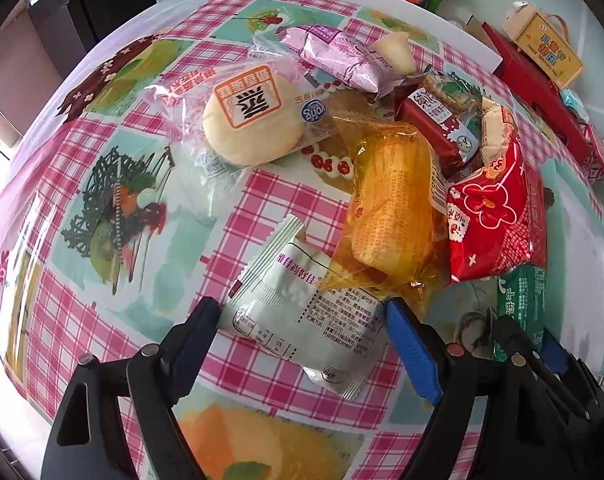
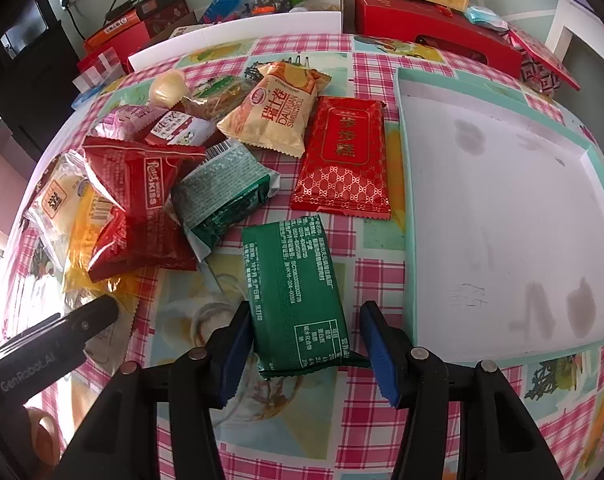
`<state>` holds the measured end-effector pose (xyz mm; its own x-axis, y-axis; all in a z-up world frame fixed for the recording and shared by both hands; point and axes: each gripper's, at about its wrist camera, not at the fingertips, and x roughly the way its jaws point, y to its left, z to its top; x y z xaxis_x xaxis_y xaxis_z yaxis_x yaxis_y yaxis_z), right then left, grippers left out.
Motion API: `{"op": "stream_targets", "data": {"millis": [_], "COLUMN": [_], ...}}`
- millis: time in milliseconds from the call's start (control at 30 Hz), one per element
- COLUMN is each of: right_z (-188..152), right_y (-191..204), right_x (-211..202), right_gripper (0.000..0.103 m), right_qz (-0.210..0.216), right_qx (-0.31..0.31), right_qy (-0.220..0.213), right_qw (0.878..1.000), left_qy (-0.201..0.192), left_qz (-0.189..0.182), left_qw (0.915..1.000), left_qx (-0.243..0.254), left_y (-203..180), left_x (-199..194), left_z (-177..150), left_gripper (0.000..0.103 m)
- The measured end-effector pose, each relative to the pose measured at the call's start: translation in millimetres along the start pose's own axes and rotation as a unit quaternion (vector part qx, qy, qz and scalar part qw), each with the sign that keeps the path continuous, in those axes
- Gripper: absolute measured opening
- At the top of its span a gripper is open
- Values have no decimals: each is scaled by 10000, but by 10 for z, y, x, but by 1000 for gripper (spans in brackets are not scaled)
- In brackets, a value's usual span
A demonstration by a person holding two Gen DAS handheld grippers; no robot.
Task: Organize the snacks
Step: 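Move left tool to white sachet while right tool moves to green rectangular packet, then close left tool on white sachet while right tool closes on green packet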
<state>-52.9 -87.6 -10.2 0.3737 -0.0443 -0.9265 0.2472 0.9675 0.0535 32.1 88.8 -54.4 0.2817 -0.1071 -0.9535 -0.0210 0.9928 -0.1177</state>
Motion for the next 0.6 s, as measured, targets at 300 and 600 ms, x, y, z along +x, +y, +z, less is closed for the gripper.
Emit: {"op": "stream_targets", "data": {"millis": [300, 600], "right_z": [-10, 3], "right_y": [10, 30], "right_x": [-6, -1], "right_gripper": [57, 57], "right_qz": [-12, -42], "right_qx": [-16, -54], "right_qy": [1, 9], "right_qw": [10000, 10000], "left_qy": [-74, -70], "left_qz": [-162, 105], "left_qw": [9978, 9996], "left_qx": [-644, -267], "left_y": [219, -71], "left_x": [1, 34], "left_z": [187, 254], "left_gripper": [87, 84]}}
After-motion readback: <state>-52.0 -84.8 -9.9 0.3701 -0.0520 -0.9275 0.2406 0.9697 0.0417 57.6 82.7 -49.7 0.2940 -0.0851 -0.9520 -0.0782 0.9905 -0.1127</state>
